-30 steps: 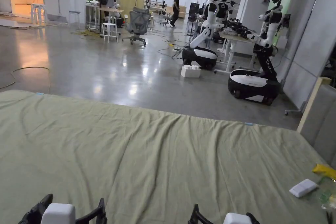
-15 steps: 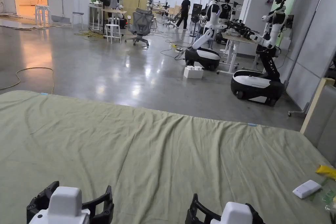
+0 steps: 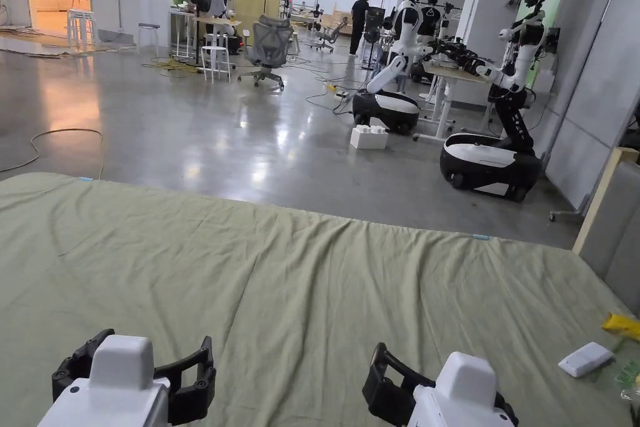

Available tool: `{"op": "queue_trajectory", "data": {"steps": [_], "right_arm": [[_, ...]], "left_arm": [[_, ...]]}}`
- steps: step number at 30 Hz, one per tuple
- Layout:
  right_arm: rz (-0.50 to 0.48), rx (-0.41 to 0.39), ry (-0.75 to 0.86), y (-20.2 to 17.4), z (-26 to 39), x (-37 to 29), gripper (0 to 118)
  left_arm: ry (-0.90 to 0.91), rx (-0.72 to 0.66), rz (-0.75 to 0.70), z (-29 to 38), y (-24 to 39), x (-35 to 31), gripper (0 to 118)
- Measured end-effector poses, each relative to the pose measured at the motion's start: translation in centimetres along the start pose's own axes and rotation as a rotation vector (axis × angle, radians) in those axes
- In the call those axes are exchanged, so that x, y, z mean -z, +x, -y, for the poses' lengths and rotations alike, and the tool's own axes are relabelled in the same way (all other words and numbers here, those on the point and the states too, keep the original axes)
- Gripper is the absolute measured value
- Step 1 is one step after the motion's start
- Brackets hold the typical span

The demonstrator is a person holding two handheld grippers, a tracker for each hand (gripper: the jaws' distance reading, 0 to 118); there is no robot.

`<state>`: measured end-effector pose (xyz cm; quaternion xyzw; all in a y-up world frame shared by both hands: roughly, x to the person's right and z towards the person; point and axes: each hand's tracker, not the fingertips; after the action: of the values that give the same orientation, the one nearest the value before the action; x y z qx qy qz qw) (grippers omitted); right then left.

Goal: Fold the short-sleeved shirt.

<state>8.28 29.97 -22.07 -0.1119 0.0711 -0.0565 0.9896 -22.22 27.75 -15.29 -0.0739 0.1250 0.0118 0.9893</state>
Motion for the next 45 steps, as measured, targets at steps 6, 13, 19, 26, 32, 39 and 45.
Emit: {"op": "queue_trajectory", "data": {"steps": [6,13,19,26,32,39,45], "right_arm": [[0.044,-0.021,-0.042,-0.4,-0.7,0.5,114],[0.07,-0.004,-0.099,-0.5,-0.9,0.7,114],[0.087,0.001,-0.112,-0.2,-0.9,0.8,114],[0.092,-0.07,-0.096,-0.8,-0.7,0.9,114],[0.081,-0.088,-0.099,-1.2,-0.5,0.8,114],[0.074,-0.093,-0.069,-1.2,-0.7,0.7,114],[0.053,-0.089,-0.071,-0.9,-1.2,0.7,114]], "left_arm": [[0.0,-0.007,-0.001,0.0,-0.2,0.1,105],[-0.004,-0.02,0.006,-0.4,-0.2,0.2,105],[-0.014,-0.016,0.016,-0.4,-0.4,0.1,105],[-0.026,-0.014,0.014,-0.1,-0.4,0.3,105],[-0.029,-0.007,0.018,-0.1,-0.3,0.3,105],[-0.024,0.004,0.018,-0.2,-0.4,0.3,105],[-0.013,0.013,0.002,-0.3,-0.3,0.4,105]]}}
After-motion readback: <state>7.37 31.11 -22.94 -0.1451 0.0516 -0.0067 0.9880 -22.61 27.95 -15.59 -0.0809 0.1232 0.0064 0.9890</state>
